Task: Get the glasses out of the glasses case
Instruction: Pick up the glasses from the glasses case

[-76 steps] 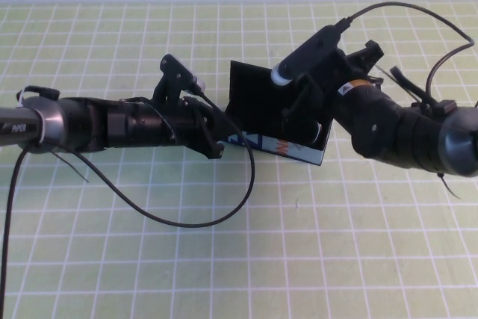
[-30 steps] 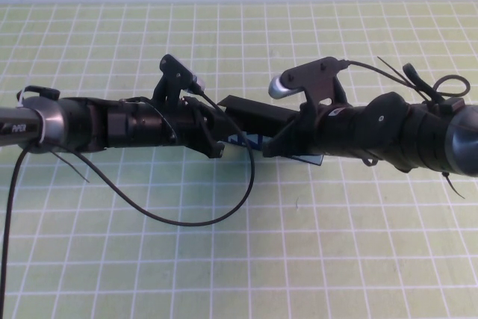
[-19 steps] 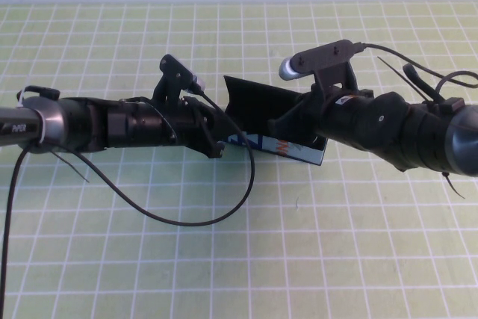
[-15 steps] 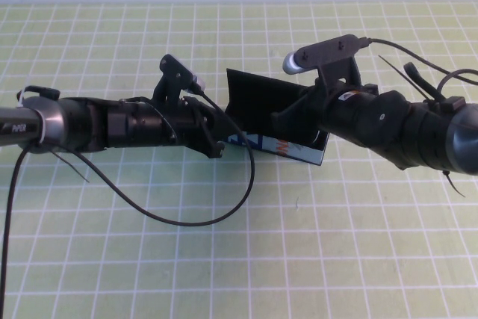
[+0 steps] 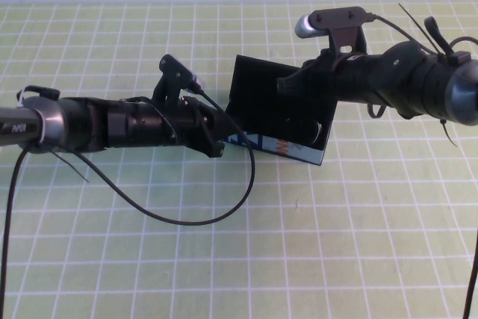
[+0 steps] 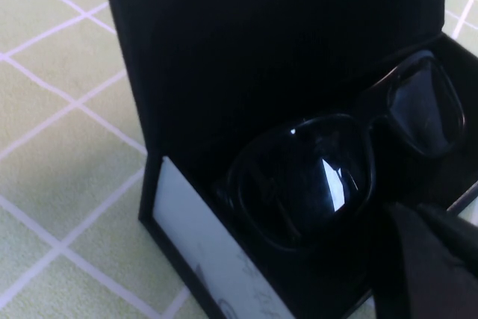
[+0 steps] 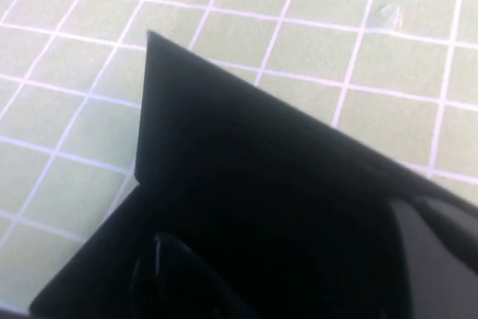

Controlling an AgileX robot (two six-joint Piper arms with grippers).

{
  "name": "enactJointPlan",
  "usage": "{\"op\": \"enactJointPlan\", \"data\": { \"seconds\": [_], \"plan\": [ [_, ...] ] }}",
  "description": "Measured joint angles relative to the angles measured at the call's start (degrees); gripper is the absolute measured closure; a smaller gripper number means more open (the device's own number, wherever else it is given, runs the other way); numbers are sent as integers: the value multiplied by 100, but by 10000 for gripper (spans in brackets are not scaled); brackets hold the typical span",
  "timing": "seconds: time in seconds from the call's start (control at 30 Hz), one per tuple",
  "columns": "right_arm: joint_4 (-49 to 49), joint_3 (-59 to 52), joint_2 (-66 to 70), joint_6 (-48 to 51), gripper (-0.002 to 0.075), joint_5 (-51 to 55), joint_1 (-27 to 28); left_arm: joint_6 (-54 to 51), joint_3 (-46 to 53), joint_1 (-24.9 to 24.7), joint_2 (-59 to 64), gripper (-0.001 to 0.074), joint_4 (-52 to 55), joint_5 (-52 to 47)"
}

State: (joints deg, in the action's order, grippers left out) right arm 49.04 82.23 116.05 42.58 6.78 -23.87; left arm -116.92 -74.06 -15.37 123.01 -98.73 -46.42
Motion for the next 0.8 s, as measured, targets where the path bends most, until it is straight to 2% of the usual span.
{"op": "enactJointPlan", "data": {
  "seconds": [0.53, 0.8],
  "plan": [
    [-119, 496, 610, -414, 742, 754, 175, 170, 0, 0, 0, 739, 0, 0],
    [-1570, 1164, 808, -1716, 742, 1796, 269, 448, 0, 0, -11, 739, 229, -390]
  ]
}}
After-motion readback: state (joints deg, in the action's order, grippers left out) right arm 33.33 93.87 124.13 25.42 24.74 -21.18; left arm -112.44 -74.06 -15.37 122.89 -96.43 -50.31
